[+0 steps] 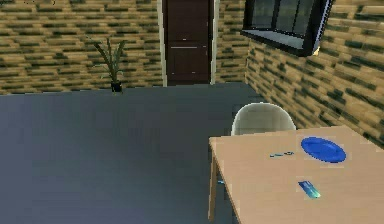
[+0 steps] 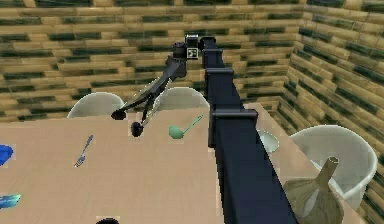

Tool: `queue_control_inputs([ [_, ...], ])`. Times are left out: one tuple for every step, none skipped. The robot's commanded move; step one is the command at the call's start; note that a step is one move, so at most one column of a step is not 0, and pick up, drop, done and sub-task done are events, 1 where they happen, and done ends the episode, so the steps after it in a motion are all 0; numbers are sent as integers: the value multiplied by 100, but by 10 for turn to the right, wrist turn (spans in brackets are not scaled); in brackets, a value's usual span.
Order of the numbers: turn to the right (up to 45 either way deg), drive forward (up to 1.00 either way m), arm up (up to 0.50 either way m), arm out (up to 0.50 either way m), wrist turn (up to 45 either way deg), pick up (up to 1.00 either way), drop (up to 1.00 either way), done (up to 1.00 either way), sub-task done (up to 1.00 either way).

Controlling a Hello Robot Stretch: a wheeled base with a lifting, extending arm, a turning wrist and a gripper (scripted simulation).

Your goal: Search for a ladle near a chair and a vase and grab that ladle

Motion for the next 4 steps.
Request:
queue_control_inputs([
  [0,0,0,0,450,0,0,0,0],
  [0,0,0,0,450,0,0,0,0],
  [0,0,0,0,330,0,0,0,0],
  [0,0,-30,0,0,0,0,0,0],
])
